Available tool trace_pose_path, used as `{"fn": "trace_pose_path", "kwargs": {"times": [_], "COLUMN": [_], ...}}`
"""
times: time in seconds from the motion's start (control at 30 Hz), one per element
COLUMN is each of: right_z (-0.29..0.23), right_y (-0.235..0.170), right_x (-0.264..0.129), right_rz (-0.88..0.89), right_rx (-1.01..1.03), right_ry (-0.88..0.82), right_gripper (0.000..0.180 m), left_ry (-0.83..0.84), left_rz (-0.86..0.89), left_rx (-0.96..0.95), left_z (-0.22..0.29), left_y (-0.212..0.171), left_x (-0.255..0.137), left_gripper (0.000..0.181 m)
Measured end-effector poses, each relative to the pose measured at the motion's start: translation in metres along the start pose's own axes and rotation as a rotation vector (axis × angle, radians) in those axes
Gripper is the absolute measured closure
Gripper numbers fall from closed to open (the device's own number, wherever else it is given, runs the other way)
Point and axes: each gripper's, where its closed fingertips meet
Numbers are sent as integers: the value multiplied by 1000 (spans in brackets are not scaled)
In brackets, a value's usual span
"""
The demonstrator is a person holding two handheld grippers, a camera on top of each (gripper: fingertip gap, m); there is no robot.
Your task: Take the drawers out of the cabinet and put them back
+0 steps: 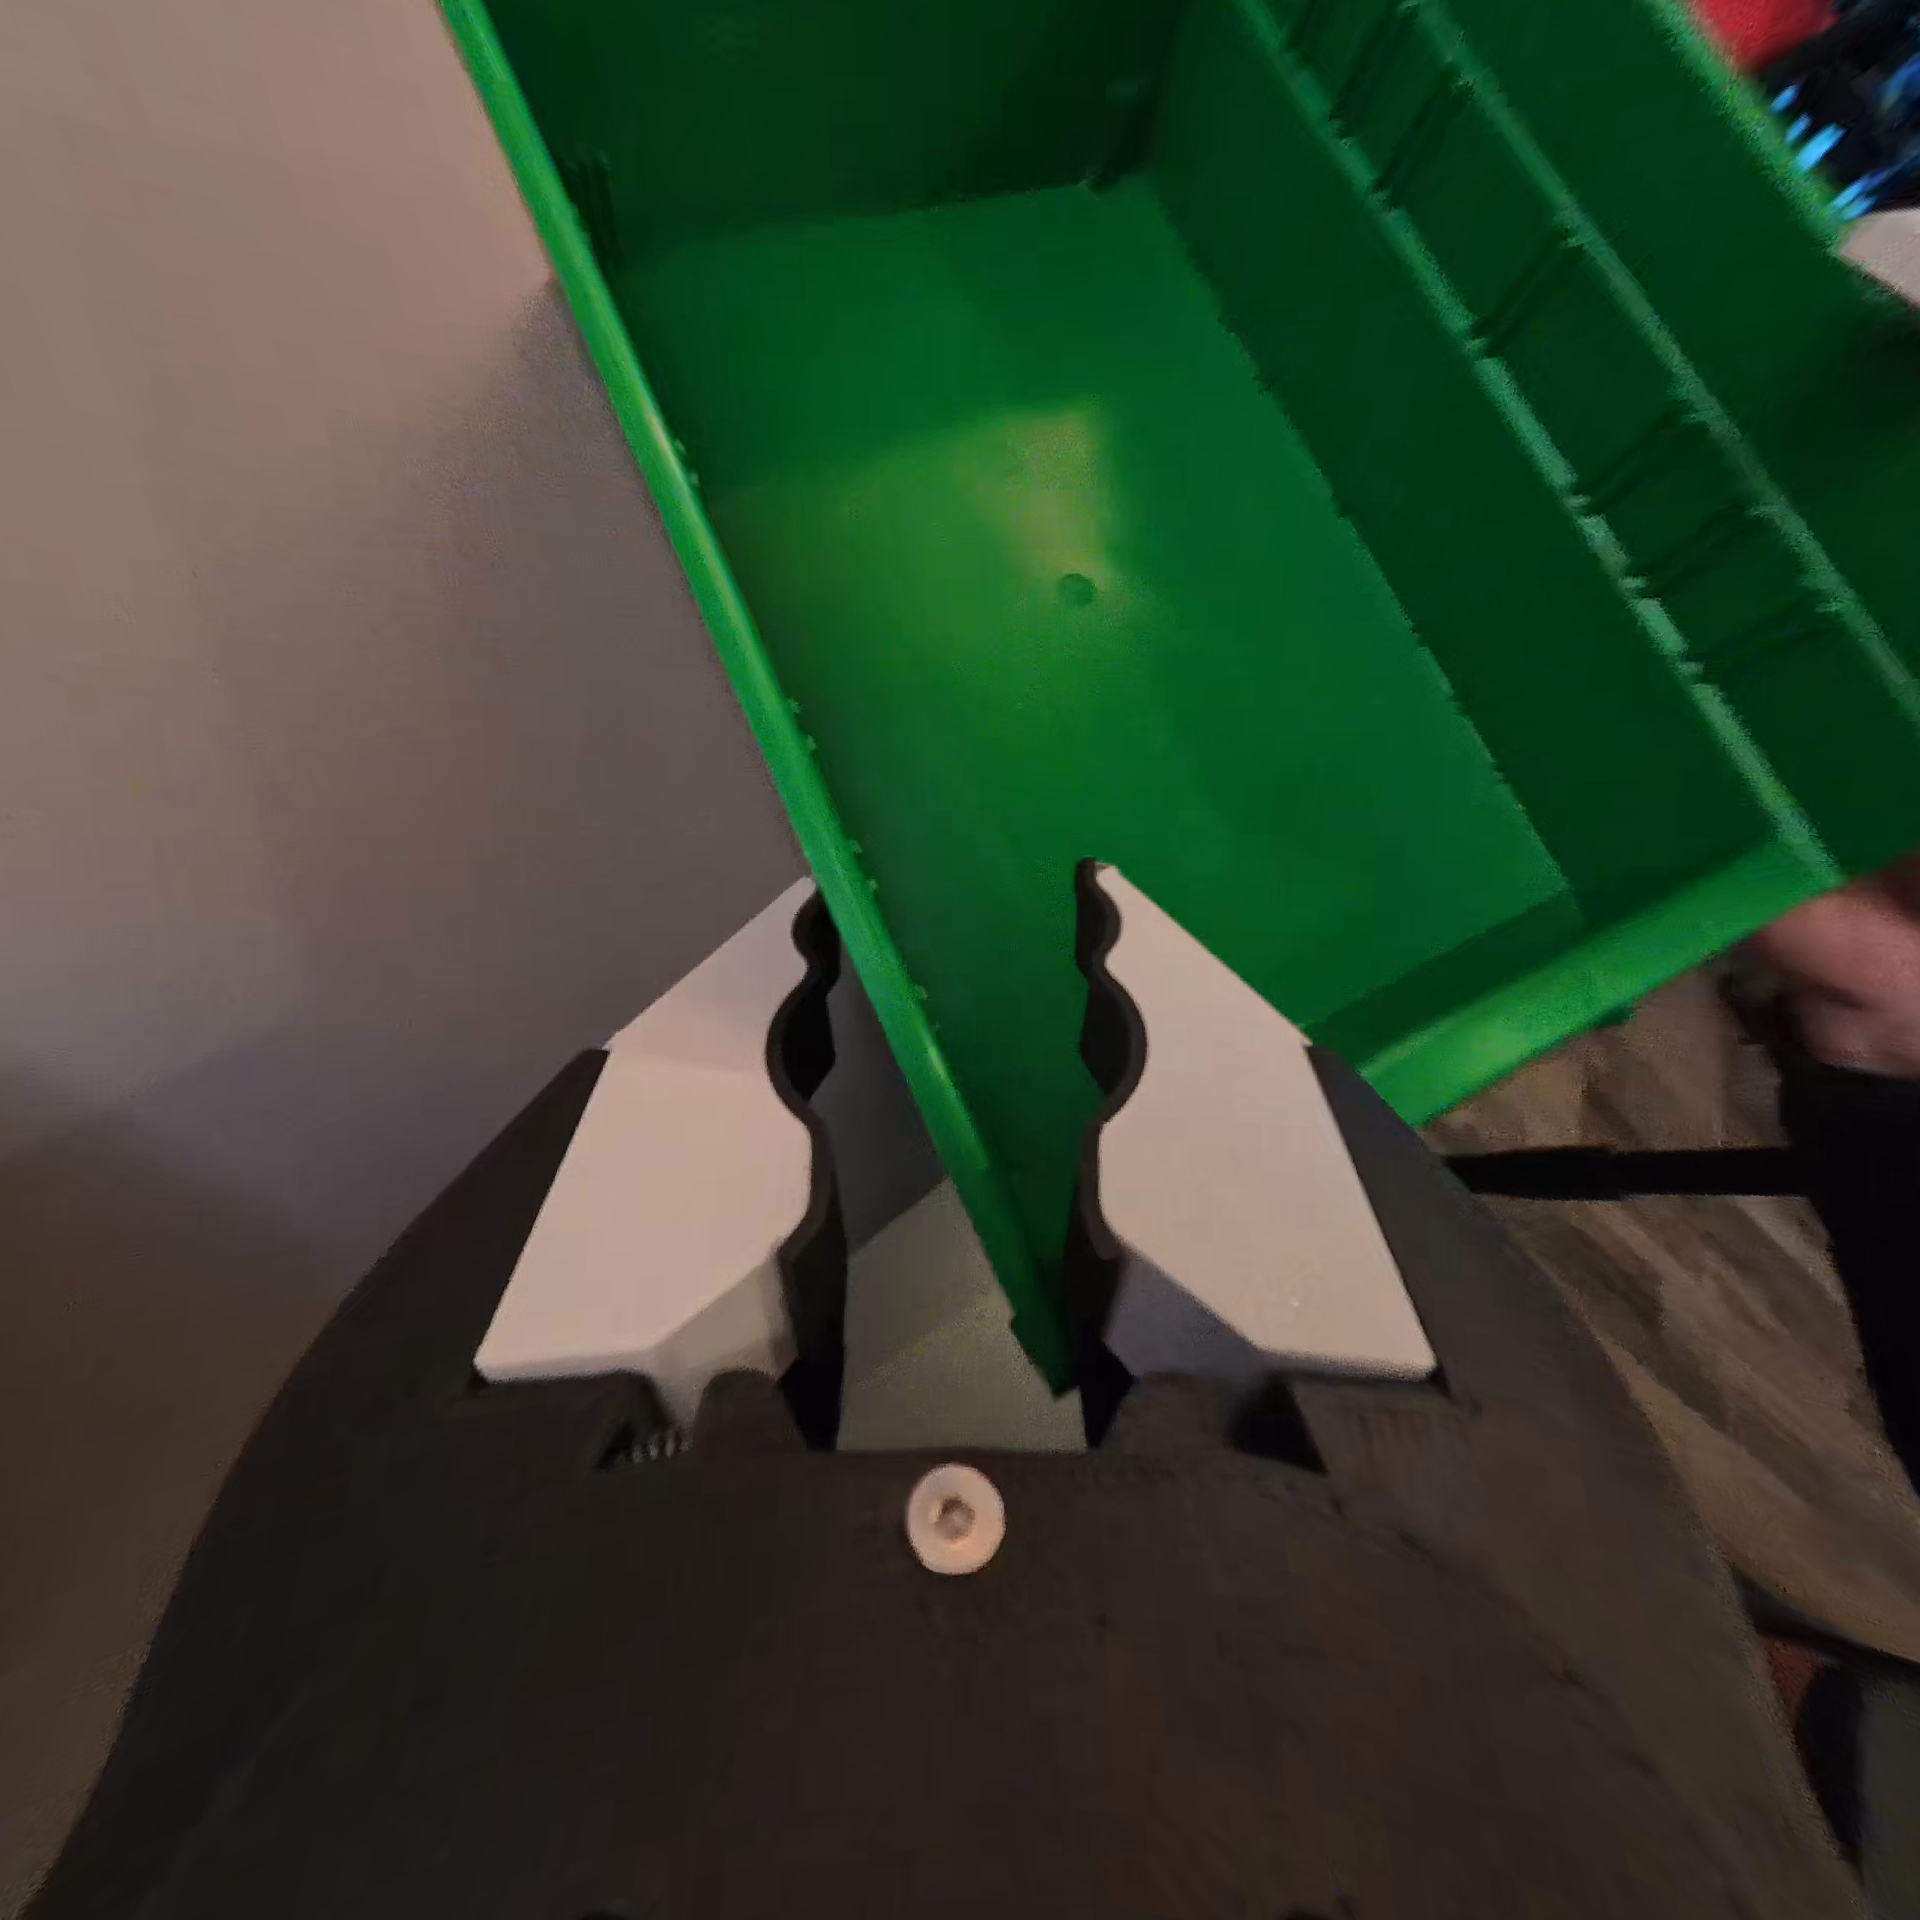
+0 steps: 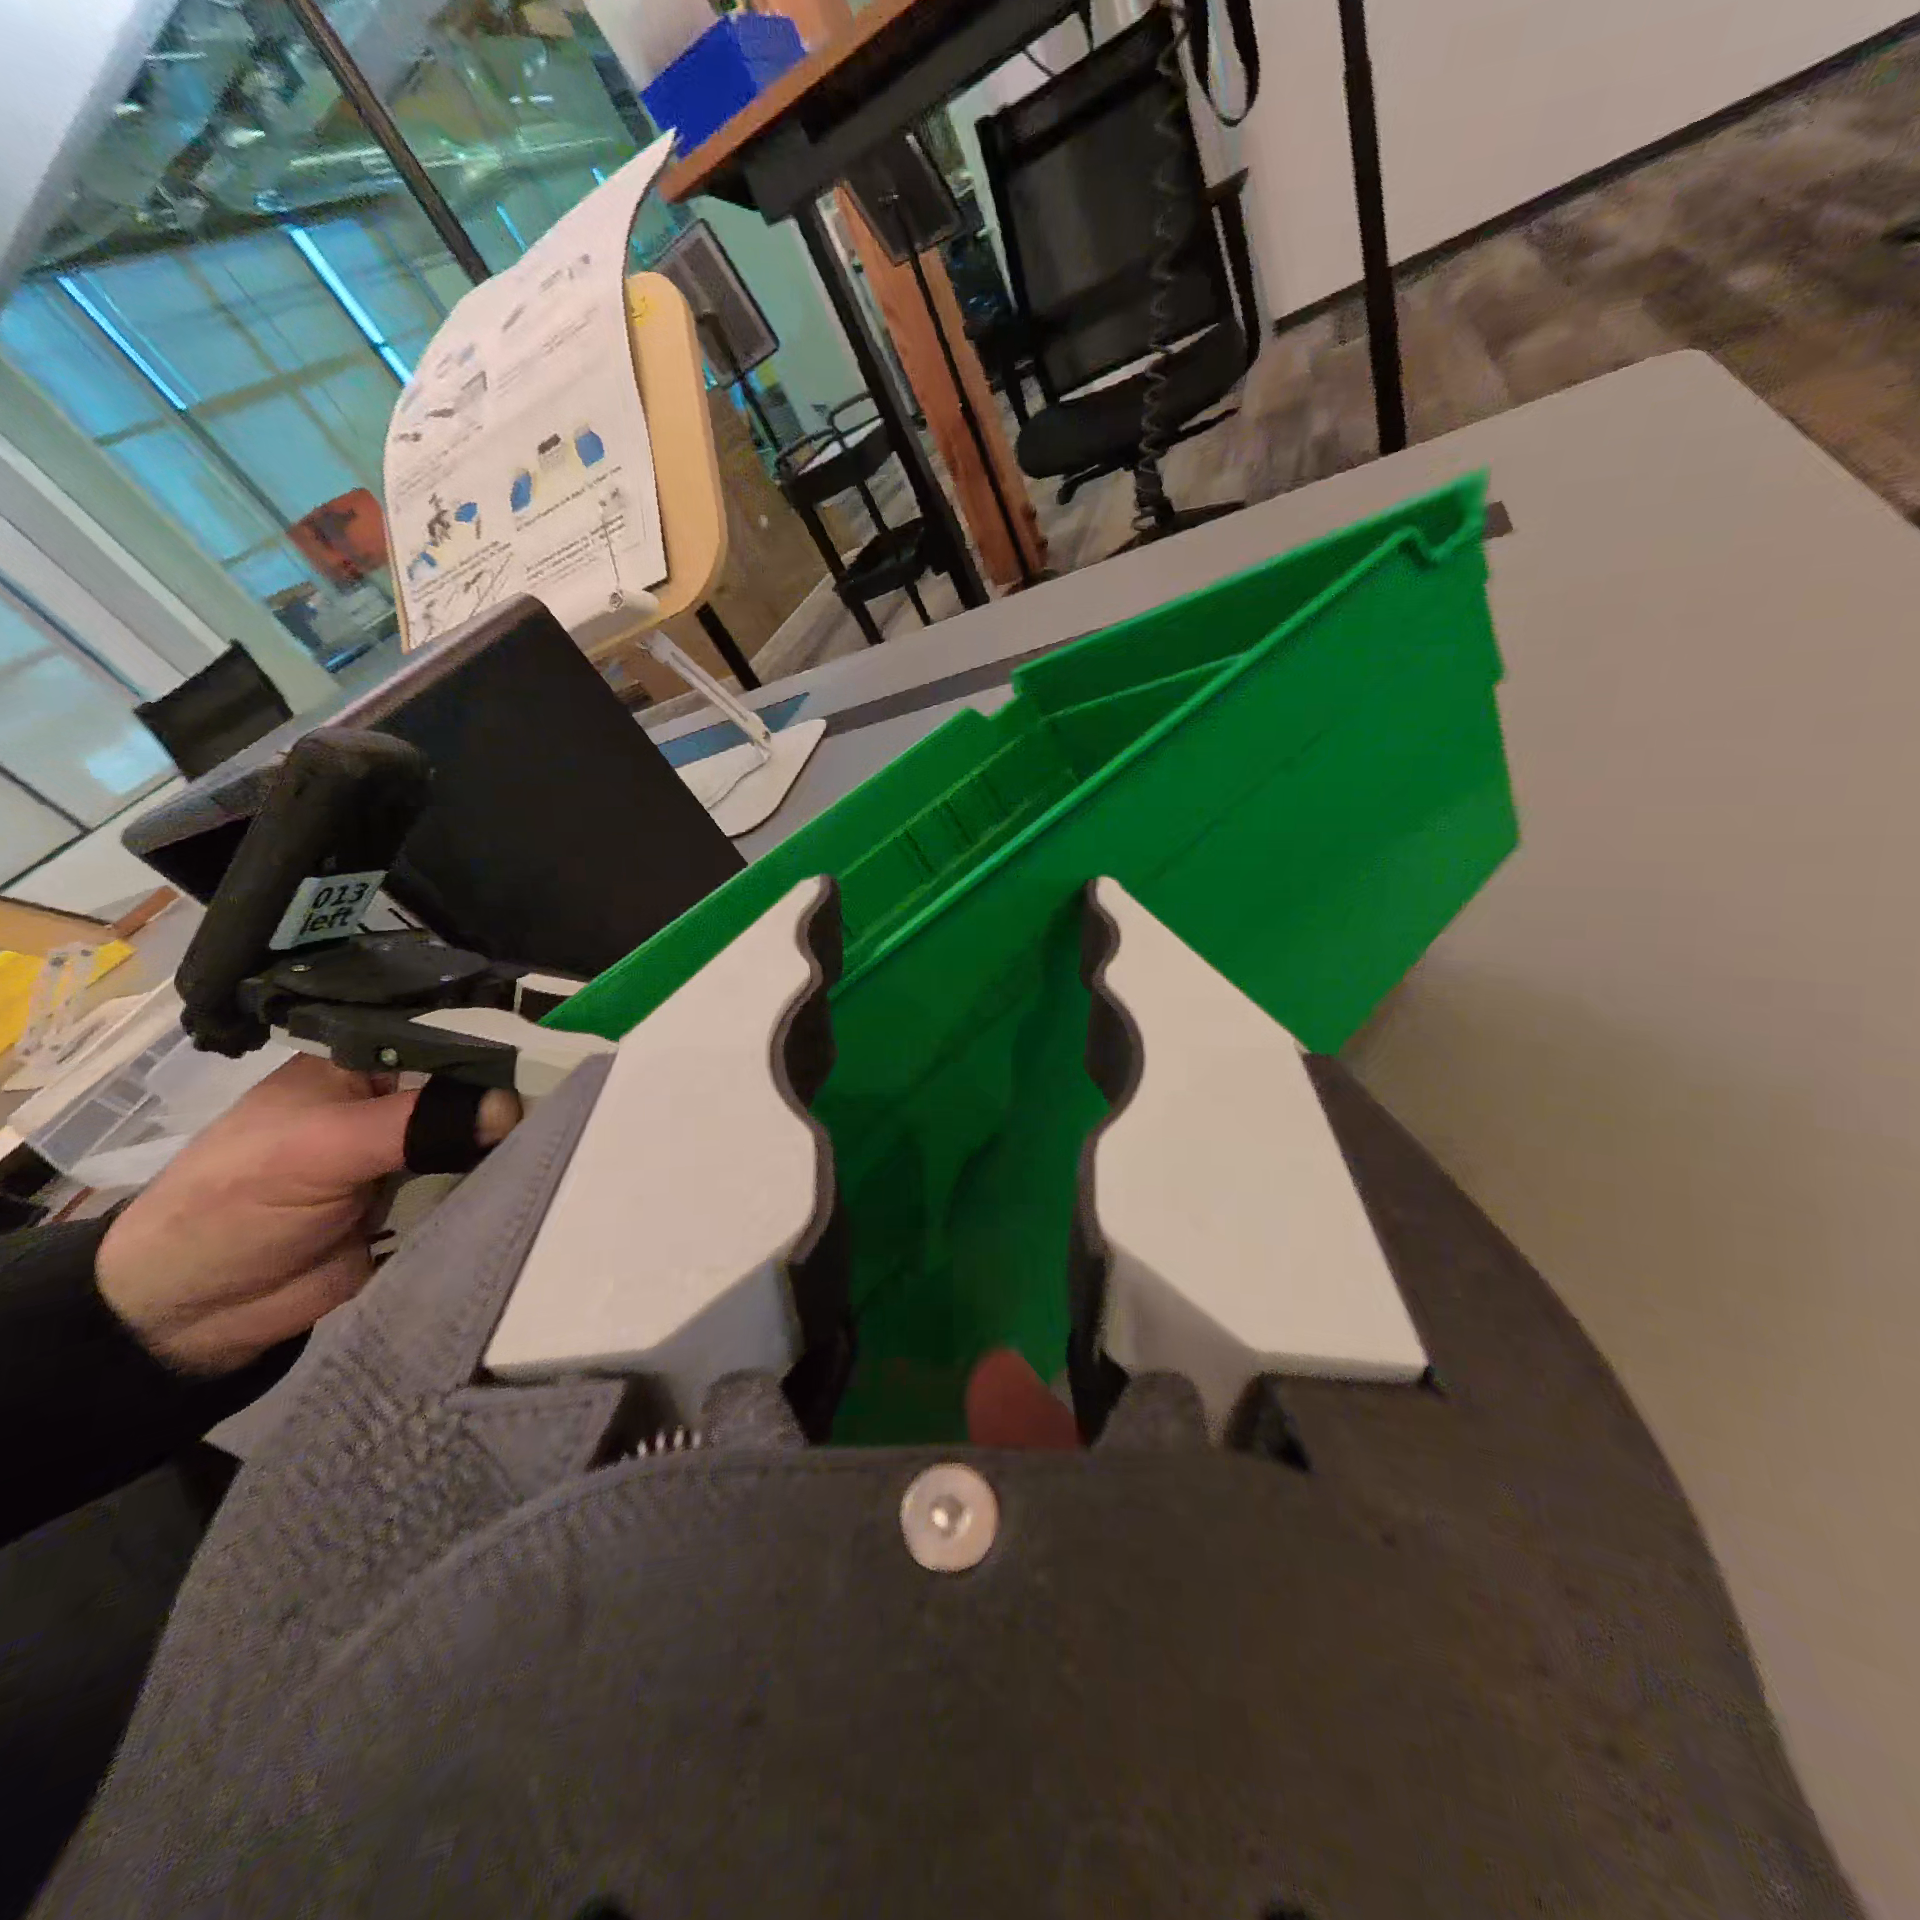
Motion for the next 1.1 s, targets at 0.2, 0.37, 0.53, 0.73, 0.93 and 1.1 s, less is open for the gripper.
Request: {"fn": "trace_pose_path", "kwargs": {"times": [0.2, 0.37, 0.53, 0.73, 0.93, 1.1], "right_z": [52, 94, 132, 68, -76, -161], "right_y": [-3, -1, 3, 70, 69, 31], "right_x": [16, 25, 16, 16, 80, 134], "right_rz": [-104, -212, -361, -234, -244, -295], "right_rx": [81, 58, -25, -398, -538, -596], "right_ry": [42, -24, -210, -335, -71, 60], "right_gripper": [152, 167, 134, 125, 120, 120], "left_ry": [-104, -160, -210, -235, 92, 709], "left_rz": [-19, -1, 31, 180, 399, 485], "left_rx": [-123, -158, -133, 161, 359, 303], "left_z": [17, 28, 38, 66, -17, -181], "left_y": [6, 17, 20, 25, 55, 60], "left_x": [13, 18, 9, -82, -221, -347], "left_gripper": [100, 85, 85, 84, 76, 76]}}
Point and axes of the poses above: each gripper's, where its closed fingertips meet, x out along the fingers, y out of its top, z = x × y across the jaws, and after that the axes turned 12 degrees about y, right-handed
